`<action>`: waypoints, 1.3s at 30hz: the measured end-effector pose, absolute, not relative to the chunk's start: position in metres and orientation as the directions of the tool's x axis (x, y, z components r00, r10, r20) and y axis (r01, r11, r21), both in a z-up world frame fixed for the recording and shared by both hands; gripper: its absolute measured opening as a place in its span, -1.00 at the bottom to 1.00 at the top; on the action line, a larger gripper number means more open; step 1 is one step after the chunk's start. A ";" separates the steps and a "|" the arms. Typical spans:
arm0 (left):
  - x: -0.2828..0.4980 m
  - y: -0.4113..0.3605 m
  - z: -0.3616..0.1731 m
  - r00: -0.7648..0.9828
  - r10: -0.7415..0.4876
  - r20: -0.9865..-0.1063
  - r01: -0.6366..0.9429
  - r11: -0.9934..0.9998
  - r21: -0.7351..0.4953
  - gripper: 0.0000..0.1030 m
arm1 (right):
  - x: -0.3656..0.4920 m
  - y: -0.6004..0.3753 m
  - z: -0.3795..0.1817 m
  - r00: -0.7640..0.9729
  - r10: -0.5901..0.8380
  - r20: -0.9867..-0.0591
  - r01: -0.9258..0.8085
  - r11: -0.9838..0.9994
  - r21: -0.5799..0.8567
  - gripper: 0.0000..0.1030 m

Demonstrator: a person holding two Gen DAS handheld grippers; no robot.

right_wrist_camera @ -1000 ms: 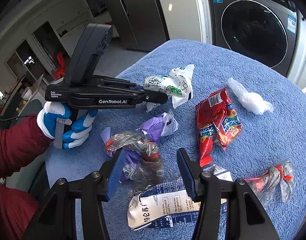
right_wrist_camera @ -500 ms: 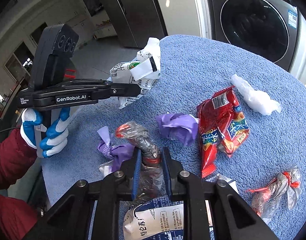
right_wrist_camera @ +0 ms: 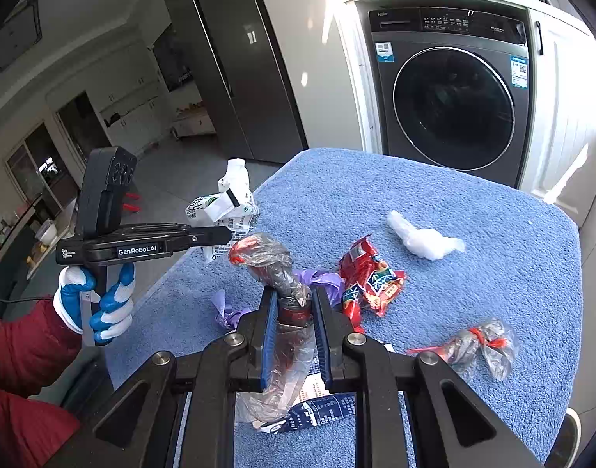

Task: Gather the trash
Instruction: 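Grasp the white plastic bag with left tool while right grasps a clear wrapper, then carry the plastic bag and clear wrapper over the trash bin and open both tools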

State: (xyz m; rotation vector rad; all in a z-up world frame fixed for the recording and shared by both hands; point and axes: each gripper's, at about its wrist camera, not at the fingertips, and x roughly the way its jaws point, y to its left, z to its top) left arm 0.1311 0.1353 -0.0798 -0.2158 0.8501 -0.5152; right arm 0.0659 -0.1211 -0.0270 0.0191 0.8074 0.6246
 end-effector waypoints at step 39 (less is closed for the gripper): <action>0.108 -0.342 -0.079 0.164 -0.539 -0.826 0.796 0.567 -0.212 -0.84 | -0.053 -0.511 -0.092 0.730 -0.085 -0.678 0.346 0.902 0.259 -0.65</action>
